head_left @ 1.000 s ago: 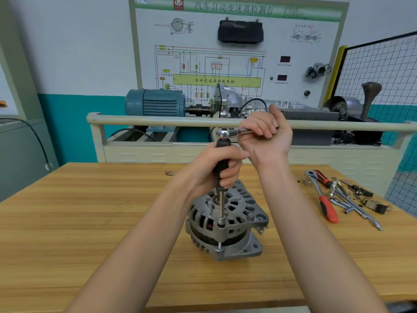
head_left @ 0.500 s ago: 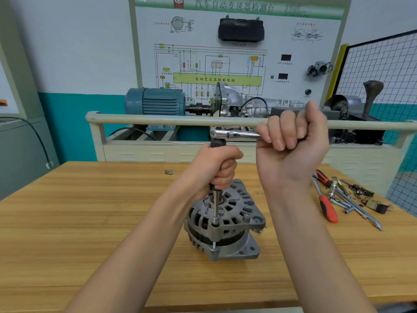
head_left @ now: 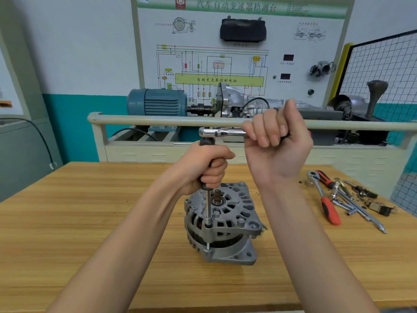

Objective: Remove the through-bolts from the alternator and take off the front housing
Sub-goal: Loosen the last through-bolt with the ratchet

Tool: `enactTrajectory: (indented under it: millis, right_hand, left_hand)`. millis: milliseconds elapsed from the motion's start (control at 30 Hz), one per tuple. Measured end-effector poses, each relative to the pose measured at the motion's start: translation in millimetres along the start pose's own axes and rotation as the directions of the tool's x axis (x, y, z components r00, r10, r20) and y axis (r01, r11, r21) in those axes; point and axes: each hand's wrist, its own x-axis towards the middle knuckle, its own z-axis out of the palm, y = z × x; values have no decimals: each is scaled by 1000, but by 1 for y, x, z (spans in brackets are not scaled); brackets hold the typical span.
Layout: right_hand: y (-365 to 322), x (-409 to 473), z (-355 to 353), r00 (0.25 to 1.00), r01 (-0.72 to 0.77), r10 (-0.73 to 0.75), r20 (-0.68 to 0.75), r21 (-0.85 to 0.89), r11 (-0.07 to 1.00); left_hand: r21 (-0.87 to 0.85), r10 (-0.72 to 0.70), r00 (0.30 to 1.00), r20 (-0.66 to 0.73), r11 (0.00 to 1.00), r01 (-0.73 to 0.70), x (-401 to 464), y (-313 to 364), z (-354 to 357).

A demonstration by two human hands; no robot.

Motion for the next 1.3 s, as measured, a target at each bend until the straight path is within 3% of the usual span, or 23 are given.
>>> enactTrajectory:
  millis: [133, 267, 400, 567, 667, 900, 1100, 1200, 1300]
  right_hand:
    - [4, 14, -12, 991, -123, 133, -23, 248, 961]
    - [19, 33, -26, 932, -239, 351, -94, 570, 786]
    - [32, 40, -39, 877, -244, 466, -117, 727, 642]
    - [27, 33, -34, 908, -210, 403, -120, 700, 683]
    - [20, 26, -25, 933, -139, 309, -186, 606, 783]
    - [12, -3, 4, 977, 11, 19, -211, 142, 990]
    - [23, -19, 20, 974, 216, -224, -23, -176, 960]
    - [20, -12, 13, 990, 129, -133, -46, -88, 988]
    - [17, 10, -8, 973, -121, 177, -148, 327, 937]
  left_hand:
    - [58, 25, 998, -50, 998, -23, -3, 1, -1]
    - [98, 75, 992, -100, 993, -66, -5, 0, -2]
    - [97, 155, 986, -65, 984, -149, -6, -2, -3]
    - [-83, 108, 991, 82, 991, -101, -2, -6, 4]
    - [-56, 104, 994, 19, 993, -102, -1, -8, 5]
    - [-66, 96, 995, 1, 993, -96, -2, -6, -6]
    - [-81, 53, 996, 75, 996, -47, -2, -2, -15]
    - [-59, 94, 994, 56, 994, -91, -3, -4, -16]
    - [43, 172, 985, 15, 984, -172, -6, -7, -15]
